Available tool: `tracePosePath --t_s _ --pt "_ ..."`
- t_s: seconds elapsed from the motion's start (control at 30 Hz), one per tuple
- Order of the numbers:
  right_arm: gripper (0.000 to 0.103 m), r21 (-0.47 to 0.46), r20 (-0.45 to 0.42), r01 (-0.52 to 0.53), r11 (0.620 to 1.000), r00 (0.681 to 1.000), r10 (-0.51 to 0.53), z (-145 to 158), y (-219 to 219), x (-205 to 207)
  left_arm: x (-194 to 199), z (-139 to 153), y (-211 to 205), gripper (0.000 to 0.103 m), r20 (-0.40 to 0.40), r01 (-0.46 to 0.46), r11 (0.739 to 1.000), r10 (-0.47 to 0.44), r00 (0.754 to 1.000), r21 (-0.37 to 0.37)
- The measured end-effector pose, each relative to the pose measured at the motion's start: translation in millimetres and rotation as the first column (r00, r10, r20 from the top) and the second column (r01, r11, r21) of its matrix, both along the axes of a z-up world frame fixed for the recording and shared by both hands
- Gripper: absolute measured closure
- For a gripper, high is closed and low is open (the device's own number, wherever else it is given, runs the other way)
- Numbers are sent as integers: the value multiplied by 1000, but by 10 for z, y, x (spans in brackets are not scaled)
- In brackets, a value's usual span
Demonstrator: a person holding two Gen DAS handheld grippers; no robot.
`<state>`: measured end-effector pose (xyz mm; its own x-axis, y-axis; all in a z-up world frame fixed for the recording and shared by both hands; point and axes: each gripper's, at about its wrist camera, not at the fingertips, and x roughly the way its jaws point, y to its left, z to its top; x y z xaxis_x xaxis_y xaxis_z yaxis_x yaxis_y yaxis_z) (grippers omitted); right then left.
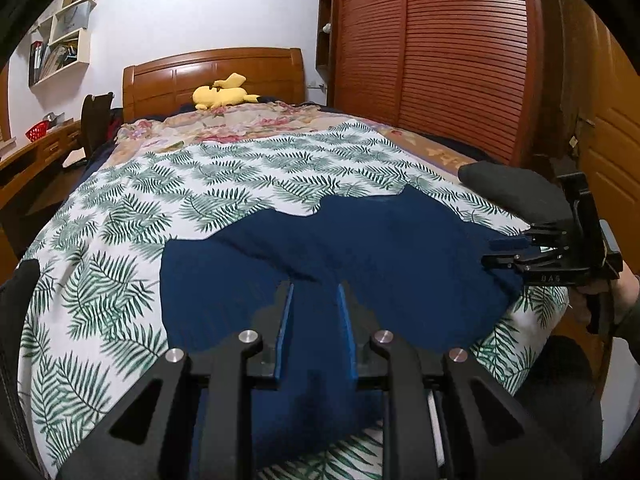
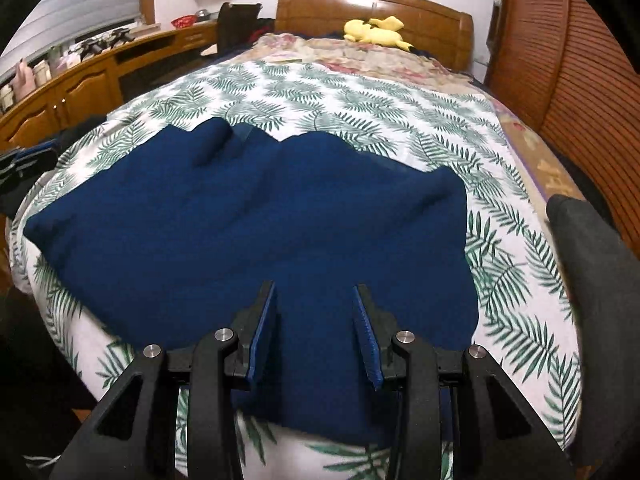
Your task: Fold large clothes
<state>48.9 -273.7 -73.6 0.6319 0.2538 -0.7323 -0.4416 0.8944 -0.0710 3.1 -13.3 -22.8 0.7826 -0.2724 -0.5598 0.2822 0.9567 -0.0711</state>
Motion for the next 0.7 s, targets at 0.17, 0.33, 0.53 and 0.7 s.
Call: tracePosePath --t_s 0.17,0.33,0.53,0.7 --pt "44 -15 -76 32 999 997 -33 -196 -118 44 -33 -100 -90 83 -20 14 1000 -13 1000 14" --pt "44 4 -115 24 1000 993 -23 -372 -170 61 -44 -244 -256 83 -48 41 999 -40 998 18" --pt "43 -24 -80 48 999 996 -50 -241 -162 -35 -42 -390 -498 83 -80 82 996 -81 993 21" --pt "43 -34 -24 92 995 995 -93 -93 -272 -134 -5 -545 -647 83 -113 98 994 -93 989 39"
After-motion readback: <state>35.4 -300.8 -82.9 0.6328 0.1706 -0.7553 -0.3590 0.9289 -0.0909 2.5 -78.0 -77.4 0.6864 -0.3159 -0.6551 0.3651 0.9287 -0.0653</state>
